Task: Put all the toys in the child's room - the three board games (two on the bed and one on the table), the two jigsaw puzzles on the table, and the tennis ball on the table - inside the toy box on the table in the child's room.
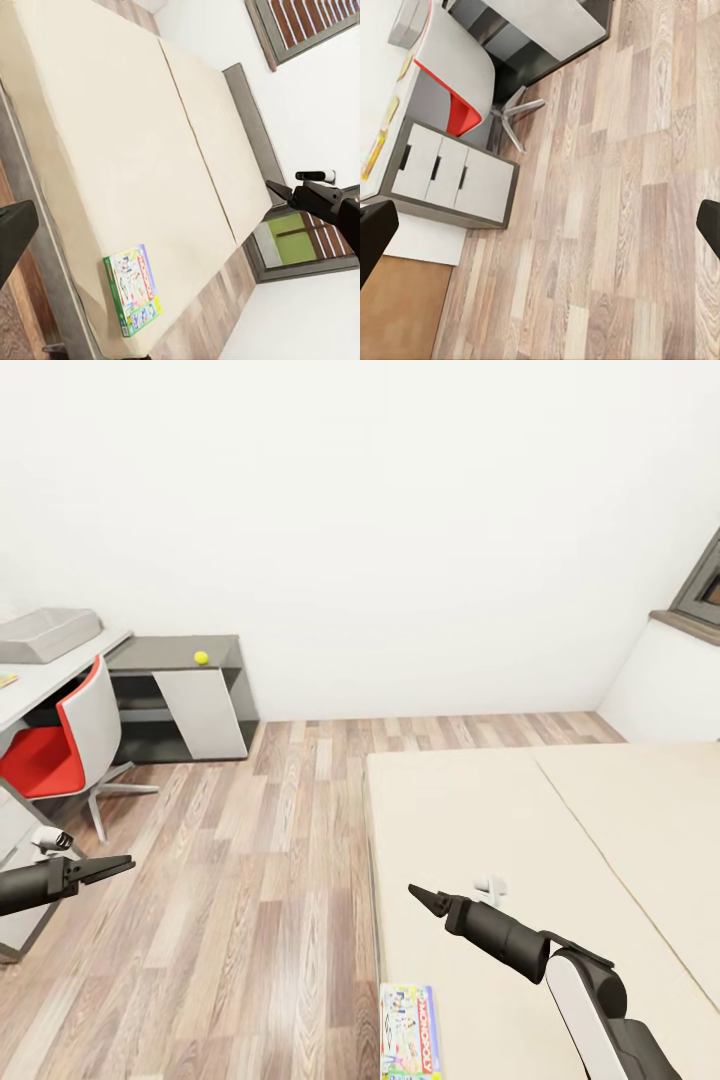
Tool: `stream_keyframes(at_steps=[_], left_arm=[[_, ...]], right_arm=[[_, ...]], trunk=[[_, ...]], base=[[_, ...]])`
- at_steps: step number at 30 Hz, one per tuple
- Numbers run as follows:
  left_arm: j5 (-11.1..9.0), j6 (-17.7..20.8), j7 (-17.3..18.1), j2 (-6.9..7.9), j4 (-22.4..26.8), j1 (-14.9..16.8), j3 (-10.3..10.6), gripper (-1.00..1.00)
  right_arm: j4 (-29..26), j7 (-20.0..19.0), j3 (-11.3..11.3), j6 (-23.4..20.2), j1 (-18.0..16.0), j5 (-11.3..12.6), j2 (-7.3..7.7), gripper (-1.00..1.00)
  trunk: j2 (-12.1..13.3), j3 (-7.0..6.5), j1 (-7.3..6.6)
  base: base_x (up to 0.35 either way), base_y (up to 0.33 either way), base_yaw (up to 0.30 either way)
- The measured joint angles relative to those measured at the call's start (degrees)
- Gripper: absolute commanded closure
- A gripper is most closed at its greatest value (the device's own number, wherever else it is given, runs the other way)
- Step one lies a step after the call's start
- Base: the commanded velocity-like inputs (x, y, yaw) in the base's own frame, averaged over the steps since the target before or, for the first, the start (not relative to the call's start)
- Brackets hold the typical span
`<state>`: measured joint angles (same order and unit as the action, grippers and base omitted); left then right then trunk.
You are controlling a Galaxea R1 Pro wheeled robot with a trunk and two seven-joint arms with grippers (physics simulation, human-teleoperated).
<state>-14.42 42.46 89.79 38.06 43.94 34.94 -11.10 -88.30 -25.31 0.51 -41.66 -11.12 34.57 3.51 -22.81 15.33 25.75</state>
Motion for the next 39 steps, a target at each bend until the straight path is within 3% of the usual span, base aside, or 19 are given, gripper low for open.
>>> stream_keyframes(at_steps=[39], left_arm=[[0.0, 0.0, 0.0, 0.07, 0.0, 0.0, -0.1, -1.0]], right_arm=[[0.0, 0.1, 0.0, 0.1, 0.0, 0.0, -0.04, -1.0]], trunk=[[0.0, -3.68, 0.0]], base=[[0.0, 0.0, 0.0]])
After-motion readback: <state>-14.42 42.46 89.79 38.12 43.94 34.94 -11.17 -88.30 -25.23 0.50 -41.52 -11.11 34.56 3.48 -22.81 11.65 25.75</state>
